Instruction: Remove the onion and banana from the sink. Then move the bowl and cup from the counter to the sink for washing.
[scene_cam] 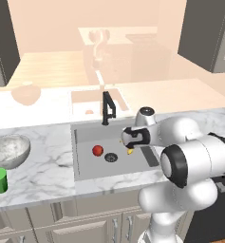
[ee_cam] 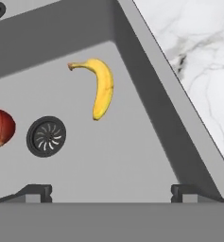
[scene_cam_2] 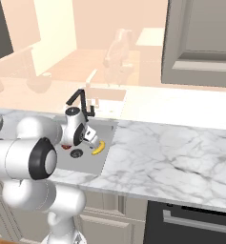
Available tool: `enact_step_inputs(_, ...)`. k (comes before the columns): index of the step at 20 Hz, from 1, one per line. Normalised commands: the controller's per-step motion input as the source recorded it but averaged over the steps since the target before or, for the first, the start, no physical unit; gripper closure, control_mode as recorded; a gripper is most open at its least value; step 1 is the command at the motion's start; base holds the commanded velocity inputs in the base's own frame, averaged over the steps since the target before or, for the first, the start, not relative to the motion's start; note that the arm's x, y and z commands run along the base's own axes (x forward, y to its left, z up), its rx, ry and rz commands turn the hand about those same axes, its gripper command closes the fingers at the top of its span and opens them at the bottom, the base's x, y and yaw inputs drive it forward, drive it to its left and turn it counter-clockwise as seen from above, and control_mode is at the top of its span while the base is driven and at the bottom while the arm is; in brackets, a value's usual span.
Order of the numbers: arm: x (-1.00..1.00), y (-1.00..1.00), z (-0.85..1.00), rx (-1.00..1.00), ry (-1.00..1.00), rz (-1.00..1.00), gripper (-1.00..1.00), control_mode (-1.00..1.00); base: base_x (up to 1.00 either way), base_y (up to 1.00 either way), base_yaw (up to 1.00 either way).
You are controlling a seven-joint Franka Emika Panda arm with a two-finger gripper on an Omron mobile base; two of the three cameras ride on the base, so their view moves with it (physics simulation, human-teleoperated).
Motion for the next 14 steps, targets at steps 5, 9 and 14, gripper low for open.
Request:
enact_step_inputs(5, 0.1, 0.0, -0.09, 0.01, 0.0, -0.01, -1.0, -1.0, 0.0, 0.0, 0.0)
enact_step_inputs(9, 0.09, 0.0, -0.11, 0.0, 0.0, -0.02, -1.0, -1.0, 0.0, 0.0, 0.0)
enact_step_inputs(14, 0.08, 0.0, -0.1, 0.01, 0.0, 0.0, -1.0, -1.0, 0.0, 0.0, 0.0)
